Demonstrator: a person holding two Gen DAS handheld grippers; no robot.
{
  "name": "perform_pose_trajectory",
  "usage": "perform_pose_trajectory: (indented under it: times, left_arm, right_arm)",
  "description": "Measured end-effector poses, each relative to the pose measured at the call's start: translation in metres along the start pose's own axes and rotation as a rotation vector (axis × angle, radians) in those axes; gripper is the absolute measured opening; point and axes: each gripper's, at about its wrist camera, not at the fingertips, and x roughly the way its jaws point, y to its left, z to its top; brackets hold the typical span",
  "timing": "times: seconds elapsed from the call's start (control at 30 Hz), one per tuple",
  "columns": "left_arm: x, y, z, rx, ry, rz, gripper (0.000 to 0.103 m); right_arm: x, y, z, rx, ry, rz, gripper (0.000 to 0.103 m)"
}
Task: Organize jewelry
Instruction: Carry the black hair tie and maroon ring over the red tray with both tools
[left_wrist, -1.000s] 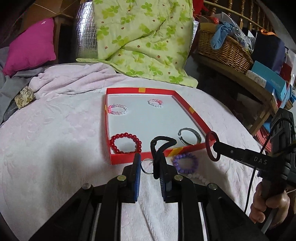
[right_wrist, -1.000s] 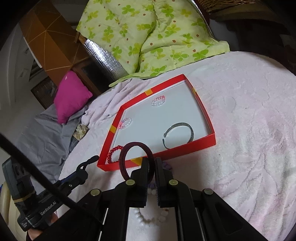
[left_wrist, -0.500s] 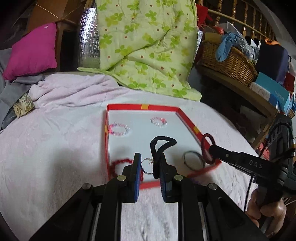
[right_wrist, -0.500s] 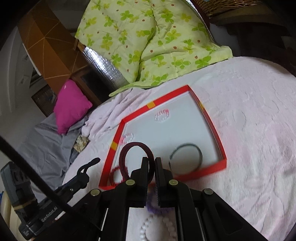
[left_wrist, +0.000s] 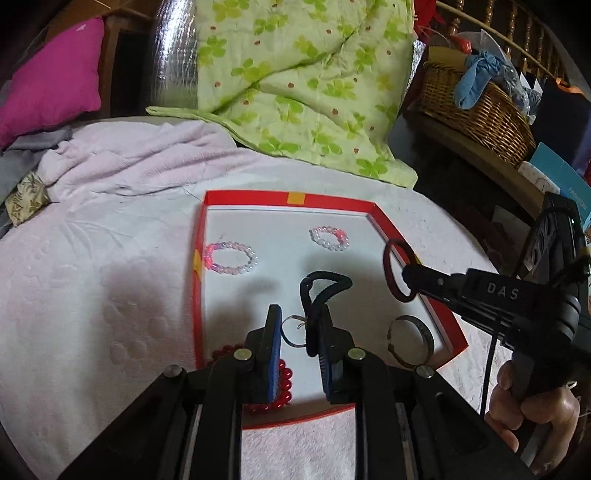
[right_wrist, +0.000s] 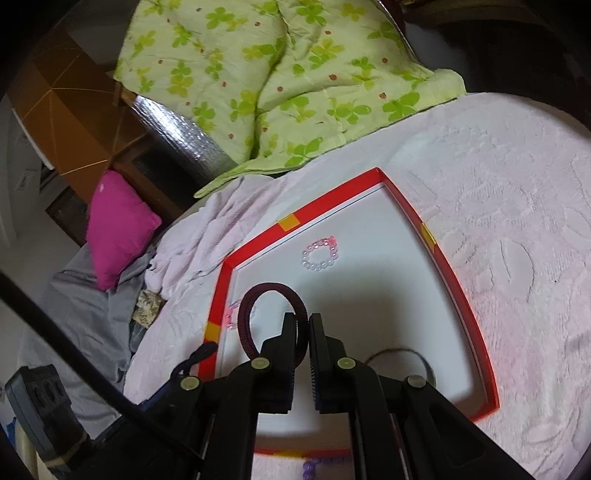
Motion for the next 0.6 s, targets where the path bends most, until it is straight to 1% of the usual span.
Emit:
perform_pose_trajectory:
  times: [0.13, 0.3, 0.47, 0.6]
  left_arm:
    - [0.013, -0.005, 0.001, 0.016, 0.027, -0.002, 0.019]
    - [0.021, -0.006, -0.001, 0.029, 0.052, 0.022, 0.019]
    - [0.023, -0.007, -0.003, 0.043, 0.060, 0.041, 0.019]
    - [0.022, -0.008, -0.002, 0.044, 0.052, 0.048, 0.019]
  right_arm:
    - [0.012, -0.004, 0.003, 0.022, 0.026, -0.008, 0.007]
    - [0.023, -0.009, 0.004, 0.026, 0.047, -0.039, 0.007]
    - [0.029, -0.010, 0.001, 0.021, 0.061, -0.051, 0.007]
    - [0.029, -0.010, 0.000, 0.019, 0.061, -0.052, 0.011]
